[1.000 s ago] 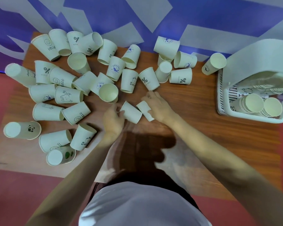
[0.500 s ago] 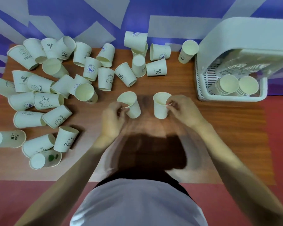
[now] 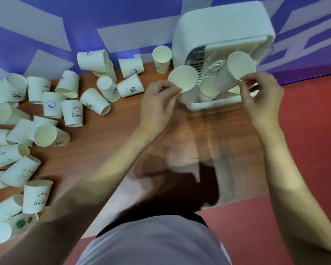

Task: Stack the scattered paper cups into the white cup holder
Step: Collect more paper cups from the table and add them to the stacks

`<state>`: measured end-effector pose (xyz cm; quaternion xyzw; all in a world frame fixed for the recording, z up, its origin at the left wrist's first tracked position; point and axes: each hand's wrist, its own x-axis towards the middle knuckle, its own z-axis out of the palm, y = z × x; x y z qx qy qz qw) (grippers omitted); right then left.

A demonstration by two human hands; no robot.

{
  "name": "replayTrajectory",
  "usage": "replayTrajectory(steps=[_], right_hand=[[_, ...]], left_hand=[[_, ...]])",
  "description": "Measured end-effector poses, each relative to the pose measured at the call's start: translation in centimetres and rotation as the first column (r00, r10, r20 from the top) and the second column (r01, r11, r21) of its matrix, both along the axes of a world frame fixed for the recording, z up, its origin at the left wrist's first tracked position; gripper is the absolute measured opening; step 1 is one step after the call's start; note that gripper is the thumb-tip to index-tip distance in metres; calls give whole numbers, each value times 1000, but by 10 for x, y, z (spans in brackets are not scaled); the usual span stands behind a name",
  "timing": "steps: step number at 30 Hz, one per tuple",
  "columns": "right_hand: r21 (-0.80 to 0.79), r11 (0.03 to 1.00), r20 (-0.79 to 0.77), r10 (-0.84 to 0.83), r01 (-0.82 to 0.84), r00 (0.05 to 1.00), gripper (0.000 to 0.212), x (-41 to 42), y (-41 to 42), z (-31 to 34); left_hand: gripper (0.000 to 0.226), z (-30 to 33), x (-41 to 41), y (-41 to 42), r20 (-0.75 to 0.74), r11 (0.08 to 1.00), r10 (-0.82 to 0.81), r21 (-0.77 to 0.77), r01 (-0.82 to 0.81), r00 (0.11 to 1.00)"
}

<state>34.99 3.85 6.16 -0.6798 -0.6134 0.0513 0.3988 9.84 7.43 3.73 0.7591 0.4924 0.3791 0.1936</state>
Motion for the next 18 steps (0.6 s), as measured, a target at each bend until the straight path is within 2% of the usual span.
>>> replayTrajectory(steps=[2,5,9,14,18], right_hand=[[18,998,-3,-59,59,998,11,18,3,-3],[-32,997,27,-75,76,997,10,37,9,-16],[-75,995,32,-63,65,998,8,48,15,-33],[-155,987,58,-35,44,998,7,53,23,-56],[-295,955,81,-9,32,997,13,55,32,-69]], left_hand=[[14,4,25,14,-12,996,-60,61,60,998],[15,3,56,31,-122,977,-148,138,164,982],[13,-8,76,42,-201,960,-192,164,227,960],[12,-28,90,52,-270,959,-248,68,276,930],[10,-47,95,56,-367,951,-302,-46,307,880]])
